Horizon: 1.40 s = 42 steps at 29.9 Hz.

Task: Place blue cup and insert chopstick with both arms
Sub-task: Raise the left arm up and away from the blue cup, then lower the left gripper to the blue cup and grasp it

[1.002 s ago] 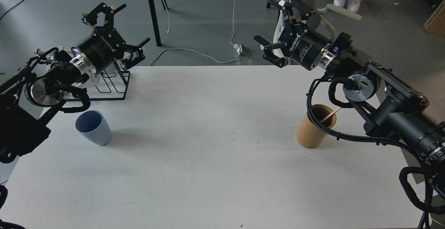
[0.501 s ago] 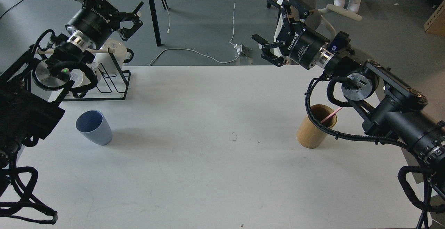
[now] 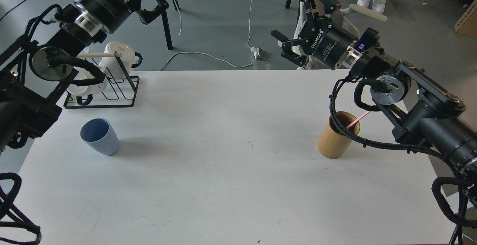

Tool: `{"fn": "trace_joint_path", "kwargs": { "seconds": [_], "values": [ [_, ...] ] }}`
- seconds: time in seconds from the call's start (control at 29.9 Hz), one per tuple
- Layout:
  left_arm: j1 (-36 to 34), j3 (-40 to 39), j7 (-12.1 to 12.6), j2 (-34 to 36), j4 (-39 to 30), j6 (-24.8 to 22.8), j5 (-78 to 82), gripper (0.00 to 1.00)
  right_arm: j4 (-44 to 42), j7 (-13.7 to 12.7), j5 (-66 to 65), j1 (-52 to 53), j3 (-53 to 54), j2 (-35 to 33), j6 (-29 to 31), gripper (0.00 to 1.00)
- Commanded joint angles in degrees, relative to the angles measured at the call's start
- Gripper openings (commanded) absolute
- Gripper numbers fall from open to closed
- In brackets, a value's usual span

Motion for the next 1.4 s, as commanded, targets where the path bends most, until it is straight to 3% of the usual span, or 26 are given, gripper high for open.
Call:
{"fn": "trace_joint_path", "kwargs": {
  "seconds": [0.0, 0.17, 0.33, 0.53, 0.67, 0.73, 0.84, 0.97, 1.0, 1.17, 1.37],
  "values": [
    [-9.35, 16.55, -9.74, 9.79, -3.91, 0.00, 7.05, 1.00, 0.02, 0.00, -0.01, 0.00, 0.03, -0.38, 0.00, 0.99],
    [-19.74, 30.64, -15.82, 18.93, -4.17, 0.00, 22.49, 0.99, -0.07, 0.00, -0.01, -0.09, 0.03, -0.38, 0.00, 0.99],
    [-20.73, 34.60, -22.82, 25.80, -4.44, 0.00, 43.68, 0.93, -0.24, 0.09, -0.10, -0.61, 0.03, -0.46, 0.00, 0.99],
    [-20.28, 38.38, -22.82, 34.50, -10.76, 0.00, 48.55, 0.92, -0.42, 0.00, -0.10, -1.06, 0.11, -1.43, 0.00, 0.99],
    [-19.59, 38.92, -22.82, 36.26, -10.16, 0.00, 47.68, 0.90, -0.51, 0.09, -0.10, -1.06, 0.11, -1.61, 0.00, 0.99],
    [-17.57, 38.74, -22.82, 35.74, -7.79, 0.00, 46.54, 0.99, -0.51, 0.09, -0.10, -1.06, 0.20, -1.61, 0.00, 0.99],
    [-15.37, 39.00, -22.82, 35.65, -6.46, 0.00, 45.39, 1.00, -0.51, 0.18, -0.10, -1.06, 0.11, -1.61, 0.00, 0.99],
    [-11.15, 39.97, -22.82, 35.48, -5.58, 0.00, 54.93, 0.99, -0.51, 0.18, -0.10, -1.41, 0.11, -1.61, 0.00, 0.99],
    [-10.19, 40.06, -22.82, 35.30, -5.32, 0.66, 59.93, 0.98, -0.51, 0.18, -0.10, -1.41, 0.20, -1.61, 0.00, 0.99],
    [-2.20, 40.50, -22.82, 32.75, -3.74, 13.75, 69.03, 0.96, -0.51, 0.18, -0.10, -1.49, 0.11, -1.78, 0.00, 0.99],
    [2.65, 41.03, -22.82, 29.34, 2.49, 15.43, 71.66, 0.95, -0.51, 0.18, -0.18, -2.02, 0.11, -1.87, 0.00, 0.99]
  ]
}}
